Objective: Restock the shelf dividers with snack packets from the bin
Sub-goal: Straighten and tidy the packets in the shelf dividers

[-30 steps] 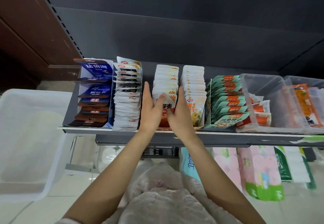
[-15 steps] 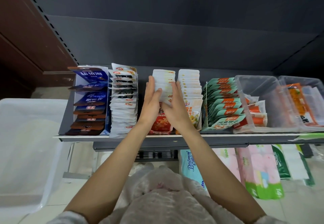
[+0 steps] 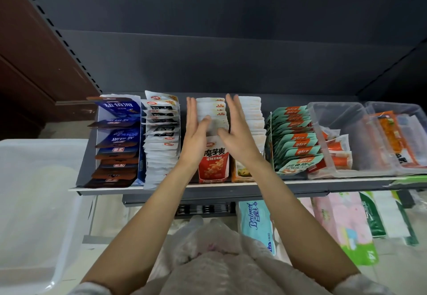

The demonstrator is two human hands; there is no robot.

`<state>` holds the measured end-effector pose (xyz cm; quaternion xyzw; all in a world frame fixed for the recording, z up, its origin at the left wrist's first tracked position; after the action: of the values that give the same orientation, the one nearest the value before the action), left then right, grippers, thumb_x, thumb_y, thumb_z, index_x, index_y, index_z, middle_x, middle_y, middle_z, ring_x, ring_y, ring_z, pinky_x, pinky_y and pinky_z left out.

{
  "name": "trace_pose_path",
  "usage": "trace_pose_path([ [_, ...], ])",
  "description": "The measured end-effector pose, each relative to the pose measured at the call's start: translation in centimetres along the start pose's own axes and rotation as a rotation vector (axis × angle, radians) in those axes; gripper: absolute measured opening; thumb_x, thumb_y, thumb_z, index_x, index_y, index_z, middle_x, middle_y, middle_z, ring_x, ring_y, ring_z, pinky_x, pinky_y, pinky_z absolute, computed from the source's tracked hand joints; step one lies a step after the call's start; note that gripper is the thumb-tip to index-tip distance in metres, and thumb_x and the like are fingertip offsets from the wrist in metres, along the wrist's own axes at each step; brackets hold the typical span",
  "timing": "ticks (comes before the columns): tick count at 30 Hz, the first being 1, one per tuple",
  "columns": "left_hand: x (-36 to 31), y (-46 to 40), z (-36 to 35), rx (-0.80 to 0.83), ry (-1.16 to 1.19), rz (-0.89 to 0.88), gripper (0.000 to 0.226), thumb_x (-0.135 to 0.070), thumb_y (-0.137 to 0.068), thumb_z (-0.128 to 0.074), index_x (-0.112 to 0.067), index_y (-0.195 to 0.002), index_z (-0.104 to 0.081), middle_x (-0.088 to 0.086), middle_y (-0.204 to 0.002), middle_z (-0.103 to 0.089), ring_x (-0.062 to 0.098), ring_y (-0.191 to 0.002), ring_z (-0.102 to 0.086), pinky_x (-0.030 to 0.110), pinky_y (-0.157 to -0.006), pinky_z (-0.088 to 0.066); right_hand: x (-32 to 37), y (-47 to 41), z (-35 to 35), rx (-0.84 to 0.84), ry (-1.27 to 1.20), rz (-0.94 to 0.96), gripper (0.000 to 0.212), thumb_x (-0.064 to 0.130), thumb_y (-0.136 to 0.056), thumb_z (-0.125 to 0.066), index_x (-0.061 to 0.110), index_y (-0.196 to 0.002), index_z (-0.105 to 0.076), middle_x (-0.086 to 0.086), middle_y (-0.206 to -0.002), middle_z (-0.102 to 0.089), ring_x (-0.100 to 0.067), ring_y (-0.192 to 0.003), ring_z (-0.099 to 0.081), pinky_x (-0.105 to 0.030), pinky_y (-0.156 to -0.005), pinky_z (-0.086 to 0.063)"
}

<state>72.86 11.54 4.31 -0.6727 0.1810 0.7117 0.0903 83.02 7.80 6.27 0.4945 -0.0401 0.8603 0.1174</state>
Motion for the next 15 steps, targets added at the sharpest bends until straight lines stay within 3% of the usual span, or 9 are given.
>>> trace_pose_path([
  [2,-0.4,-0.2,0.4,-0.035,-0.04,-0.016,0.058,-0.023,-0.102,-0.036,-0.024,-0.153,-0.007,-0.013,-0.159,0.002,-0.004,-0.141,-0.002,0.031,-0.12,-0.008,0.6,-0.5,0.9,-0.022,0.151,0.089,0.067,0.001,-0.094,-0.044,0.014,-0.151,-0.012,0.002,-0.16,0.006,0.003,-0.137,-0.001,0.011,-0.088,-0.011],
  [3,-0.5,-0.3,0.5,-0.035,-0.064,-0.029,0.058,-0.023,-0.102,-0.037,-0.023,-0.153,-0.008,-0.012,-0.16,0.0,-0.004,-0.141,-0.003,0.03,-0.119,-0.008,0.8,-0.9,1.2,-0.025,0.252,0.143,0.063,0.004,-0.096,-0.042,0.013,-0.151,-0.013,0.002,-0.16,0.004,0.002,-0.139,-0.003,0.006,-0.095,-0.015],
  [5,-0.6,-0.6,0.6,-0.018,-0.09,-0.047,0.058,-0.022,-0.102,-0.036,-0.023,-0.152,-0.007,-0.011,-0.16,-0.002,0.0,-0.144,-0.005,0.027,-0.118,-0.009,0.7,-2.0,1.3,0.015,0.461,0.21,0.058,0.01,-0.099,-0.038,0.011,-0.151,-0.013,0.0,-0.16,-0.001,-0.007,-0.145,-0.004,-0.016,-0.114,-0.015],
  [7,-0.6,-0.8,0.4,0.011,-0.096,-0.026,0.058,-0.021,-0.102,-0.035,-0.022,-0.152,-0.005,-0.009,-0.16,-0.004,0.002,-0.144,-0.005,0.024,-0.117,-0.008,0.1,-2.8,0.7,0.118,0.599,0.227,0.053,0.016,-0.101,-0.034,0.01,-0.151,-0.014,-0.003,-0.16,-0.007,-0.012,-0.146,-0.004,-0.029,-0.12,-0.007],
  [9,-0.4,-0.8,0.0,0.041,-0.108,0.002,0.059,-0.021,-0.102,-0.036,-0.021,-0.152,-0.004,-0.008,-0.16,-0.003,0.002,-0.144,-0.004,0.025,-0.118,-0.007,-0.1,-3.3,0.9,0.145,0.626,0.227,0.049,0.017,-0.101,-0.033,0.01,-0.149,-0.023,-0.004,-0.158,-0.019,-0.014,-0.146,-0.012,-0.028,-0.118,-0.009],
  [12,-0.2,-0.6,-0.4,0.043,-0.12,-0.013,0.062,-0.021,-0.101,-0.038,-0.021,-0.152,-0.003,-0.007,-0.16,-0.002,0.002,-0.144,-0.002,0.028,-0.12,-0.006,0.5,-4.0,1.9,0.046,0.593,0.253,0.04,0.013,-0.1,-0.037,0.01,-0.139,-0.043,-0.005,-0.143,-0.045,-0.018,-0.135,-0.035,-0.034,-0.111,-0.03],
  [15,0.1,-0.2,-0.7,0.012,-0.086,0.022,0.064,-0.023,-0.101,-0.04,-0.021,-0.153,-0.002,-0.007,-0.16,0.0,0.003,-0.145,-0.002,0.029,-0.12,-0.006,0.8,-4.7,1.6,0.05,0.612,0.302,0.04,0.013,-0.099,-0.039,0.014,-0.138,-0.045,-0.004,-0.136,-0.051,-0.021,-0.125,-0.044,-0.033,-0.103,-0.036],
])
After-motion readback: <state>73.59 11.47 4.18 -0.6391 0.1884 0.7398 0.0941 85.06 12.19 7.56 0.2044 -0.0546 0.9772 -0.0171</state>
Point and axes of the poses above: each hand's wrist, its own y-axis away from the middle knuckle, its own z-axis out of the back of the hand, x = y × z, the point moved 5 cm from there along -y, towards the middle knuckle
